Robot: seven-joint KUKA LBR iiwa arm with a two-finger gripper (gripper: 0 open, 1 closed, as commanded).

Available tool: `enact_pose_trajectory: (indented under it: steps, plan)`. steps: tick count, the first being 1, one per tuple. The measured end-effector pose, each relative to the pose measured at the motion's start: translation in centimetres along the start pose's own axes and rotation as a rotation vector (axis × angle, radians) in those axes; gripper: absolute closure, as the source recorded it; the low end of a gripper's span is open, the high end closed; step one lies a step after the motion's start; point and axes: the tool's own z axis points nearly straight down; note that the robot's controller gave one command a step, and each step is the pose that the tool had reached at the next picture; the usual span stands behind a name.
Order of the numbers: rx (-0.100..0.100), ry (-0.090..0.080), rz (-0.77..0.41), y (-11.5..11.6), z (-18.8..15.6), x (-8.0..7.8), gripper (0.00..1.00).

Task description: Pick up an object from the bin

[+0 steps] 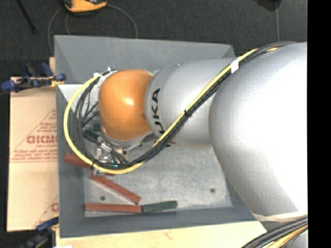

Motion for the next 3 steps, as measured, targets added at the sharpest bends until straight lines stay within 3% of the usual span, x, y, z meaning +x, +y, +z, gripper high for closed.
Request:
enact_pose_trajectory:
  steps: [1, 2, 3]
  plan:
    - [-0.002, -0.007, 0.005, -0.08, -0.48, -0.22, 1.0]
    - [-0.003, -0.007, 0.006, -0.06, -0.5, -0.23, 0.0]
    - [-0.003, -0.007, 0.006, -0.07, -0.5, -0.23, 0.0]
